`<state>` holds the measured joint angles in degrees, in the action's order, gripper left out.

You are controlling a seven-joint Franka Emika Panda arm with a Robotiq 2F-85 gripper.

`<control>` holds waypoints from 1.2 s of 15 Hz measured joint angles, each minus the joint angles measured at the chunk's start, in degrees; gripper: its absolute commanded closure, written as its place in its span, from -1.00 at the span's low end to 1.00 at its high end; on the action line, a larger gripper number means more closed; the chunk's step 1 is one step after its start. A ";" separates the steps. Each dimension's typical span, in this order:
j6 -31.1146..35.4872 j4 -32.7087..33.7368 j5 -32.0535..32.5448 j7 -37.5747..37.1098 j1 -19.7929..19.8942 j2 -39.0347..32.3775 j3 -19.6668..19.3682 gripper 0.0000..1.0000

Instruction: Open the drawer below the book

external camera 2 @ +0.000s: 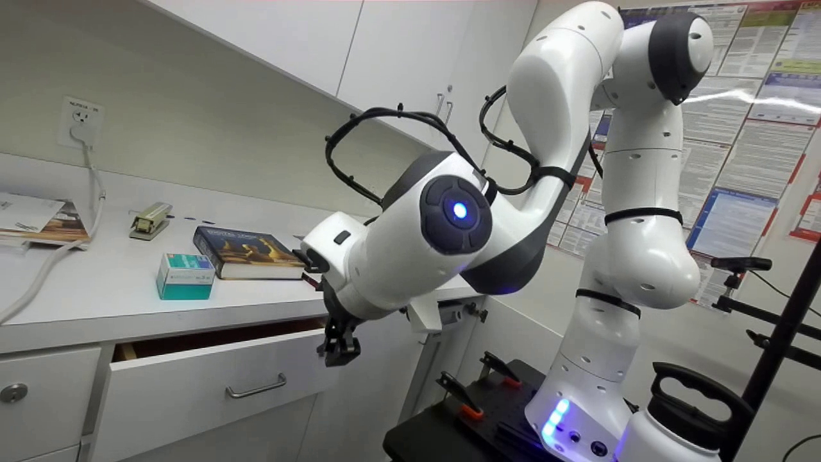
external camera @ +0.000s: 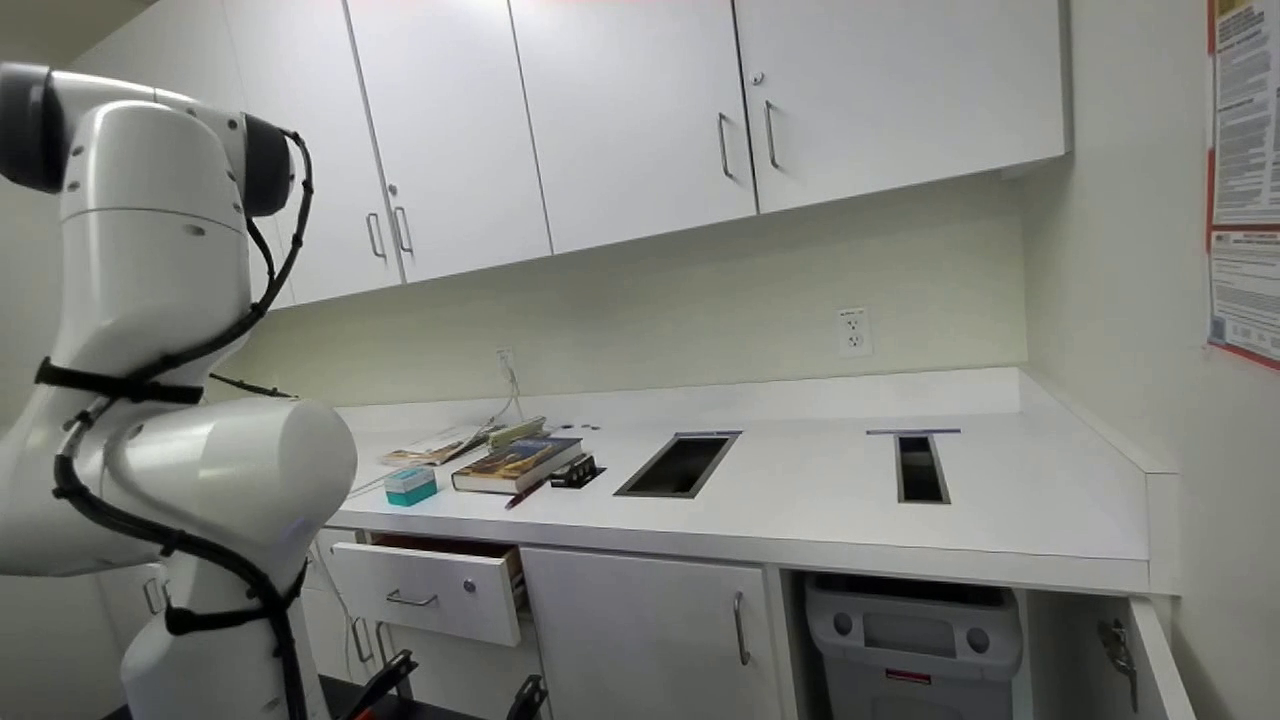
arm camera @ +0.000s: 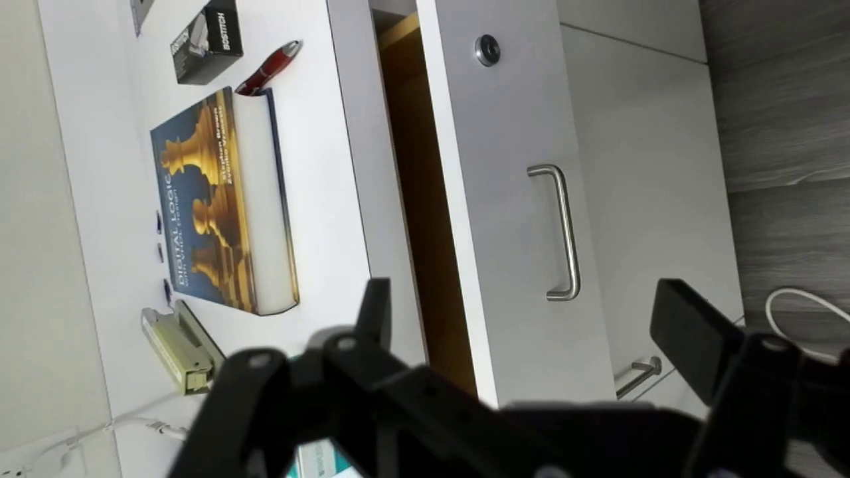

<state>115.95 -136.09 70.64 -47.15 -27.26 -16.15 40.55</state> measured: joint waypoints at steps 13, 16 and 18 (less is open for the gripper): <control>-4.77 13.48 21.99 -24.22 -13.89 -26.47 -15.59 -1.00; -4.76 14.25 22.37 -24.18 -13.92 -27.45 -15.58 -1.00; -4.75 14.30 22.37 -24.17 -13.92 -27.46 -15.58 -1.00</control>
<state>111.20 -121.78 93.01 -71.33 -41.18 -43.61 24.97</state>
